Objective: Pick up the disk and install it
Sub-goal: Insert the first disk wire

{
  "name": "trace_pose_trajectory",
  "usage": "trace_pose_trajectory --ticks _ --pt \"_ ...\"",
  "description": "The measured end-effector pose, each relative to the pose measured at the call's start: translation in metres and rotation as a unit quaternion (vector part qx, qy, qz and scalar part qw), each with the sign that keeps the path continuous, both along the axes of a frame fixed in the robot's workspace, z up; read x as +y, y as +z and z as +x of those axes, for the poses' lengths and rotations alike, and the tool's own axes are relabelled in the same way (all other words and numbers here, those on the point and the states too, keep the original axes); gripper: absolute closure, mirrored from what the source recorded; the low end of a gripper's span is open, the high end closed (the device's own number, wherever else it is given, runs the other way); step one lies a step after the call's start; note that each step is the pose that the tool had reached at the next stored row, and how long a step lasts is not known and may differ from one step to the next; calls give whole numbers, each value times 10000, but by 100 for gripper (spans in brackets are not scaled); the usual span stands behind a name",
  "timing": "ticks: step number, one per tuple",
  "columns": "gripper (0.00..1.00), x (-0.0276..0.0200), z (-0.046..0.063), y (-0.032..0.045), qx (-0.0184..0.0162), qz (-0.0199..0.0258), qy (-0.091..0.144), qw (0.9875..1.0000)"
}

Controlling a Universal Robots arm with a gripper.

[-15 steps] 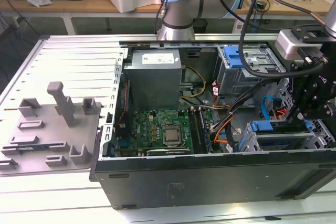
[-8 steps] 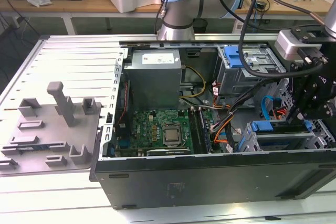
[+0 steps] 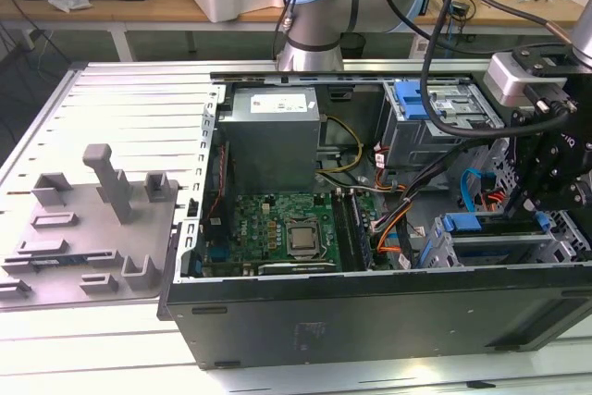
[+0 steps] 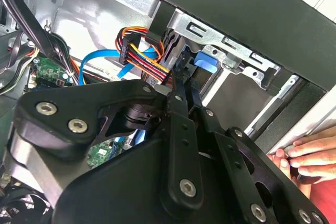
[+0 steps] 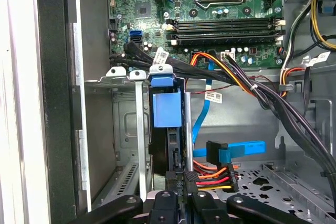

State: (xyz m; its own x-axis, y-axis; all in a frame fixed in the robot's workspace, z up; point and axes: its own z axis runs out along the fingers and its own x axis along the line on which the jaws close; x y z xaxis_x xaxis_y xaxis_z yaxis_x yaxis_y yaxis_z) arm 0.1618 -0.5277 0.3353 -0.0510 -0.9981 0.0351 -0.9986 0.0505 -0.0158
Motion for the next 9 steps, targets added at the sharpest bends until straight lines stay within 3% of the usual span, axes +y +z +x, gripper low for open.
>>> trace_pose_trajectory --ticks 9 --pt "83 0 -1 0 0 0 1 10000"
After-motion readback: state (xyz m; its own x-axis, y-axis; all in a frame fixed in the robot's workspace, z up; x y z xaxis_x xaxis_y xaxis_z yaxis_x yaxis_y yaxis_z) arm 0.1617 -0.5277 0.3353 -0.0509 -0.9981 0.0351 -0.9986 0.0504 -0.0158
